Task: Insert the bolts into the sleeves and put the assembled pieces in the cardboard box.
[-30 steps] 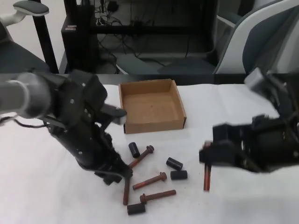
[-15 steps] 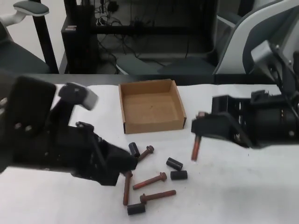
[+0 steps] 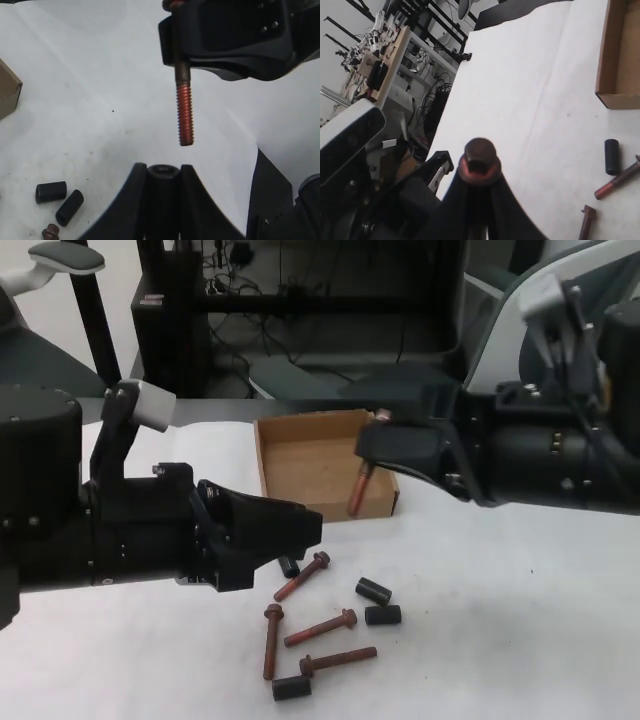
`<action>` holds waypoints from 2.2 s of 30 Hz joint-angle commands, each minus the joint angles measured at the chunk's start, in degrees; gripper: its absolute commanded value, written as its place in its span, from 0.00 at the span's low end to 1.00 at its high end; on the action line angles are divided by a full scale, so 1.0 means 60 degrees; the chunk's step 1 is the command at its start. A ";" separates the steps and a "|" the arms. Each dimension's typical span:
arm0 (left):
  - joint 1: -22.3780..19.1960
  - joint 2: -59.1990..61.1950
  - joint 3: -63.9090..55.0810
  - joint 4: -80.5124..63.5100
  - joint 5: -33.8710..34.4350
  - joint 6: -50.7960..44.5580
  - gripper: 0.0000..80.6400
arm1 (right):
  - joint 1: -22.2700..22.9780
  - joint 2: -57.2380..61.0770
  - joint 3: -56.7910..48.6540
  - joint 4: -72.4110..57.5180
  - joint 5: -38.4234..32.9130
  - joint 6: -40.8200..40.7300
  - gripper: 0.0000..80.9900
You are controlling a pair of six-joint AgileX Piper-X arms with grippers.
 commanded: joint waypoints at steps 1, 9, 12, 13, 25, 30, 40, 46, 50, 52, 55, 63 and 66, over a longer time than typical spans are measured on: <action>-0.0036 -0.0086 0.0006 -0.0332 0.0397 -0.0009 0.02 | 0.0031 0.0289 -0.0098 -0.0818 -0.0295 0.0335 0.01; -0.0036 -0.0086 0.0006 -0.0332 0.0636 0.0009 0.02 | 0.0244 0.0610 -0.0169 -0.1890 -0.0461 0.0596 0.01; -0.0036 -0.0086 0.0006 -0.0332 0.0633 0.0038 0.02 | 0.0369 0.0610 -0.0169 -0.1905 -0.0461 0.0596 0.01; -0.0036 -0.0086 0.0006 -0.0332 0.0633 0.0168 0.02 | 0.0418 0.0610 -0.0169 -0.1905 -0.0461 0.0596 0.01; -0.0018 -0.0086 0.0006 -0.0332 0.0633 0.0218 0.02 | 0.0609 0.0610 -0.0169 -0.1818 -0.0459 0.0529 0.01; -0.0018 -0.0086 0.0006 -0.0332 0.0633 0.0218 0.02 | 0.0553 0.0678 -0.0169 -0.1793 -0.0437 0.0500 0.01; -0.0019 -0.0086 0.0006 -0.0332 0.0674 0.0148 0.02 | 0.0553 0.0681 -0.0169 -0.1670 -0.0460 -0.0310 0.01; -0.0019 -0.0086 0.0006 -0.0332 0.0674 0.0148 0.02 | 0.0553 0.0681 -0.0169 -0.1544 -0.0608 -0.0544 0.01; -0.0019 -0.0086 0.0006 -0.0332 0.0674 0.0148 0.02 | 0.0553 0.0681 -0.0169 -0.1533 -0.0712 -0.0696 0.01; -0.0019 -0.0086 0.0006 -0.0332 0.0674 0.0148 0.02 | 0.0536 0.0681 -0.0169 -0.1533 -0.0712 -0.0697 0.01; -0.0019 -0.0086 0.0006 -0.0332 0.0674 0.0148 0.02 | 0.0536 0.0681 -0.0169 -0.1533 -0.0712 -0.0697 0.01; -0.0019 -0.0086 0.0006 -0.0332 0.0859 0.0148 0.02 | 0.0520 0.0681 -0.0169 -0.1135 -0.0532 -0.0946 0.01; -0.0019 -0.0086 0.0006 -0.0332 0.0883 0.0148 0.02 | 0.0520 0.0681 -0.0169 -0.1135 -0.0239 -0.0946 0.01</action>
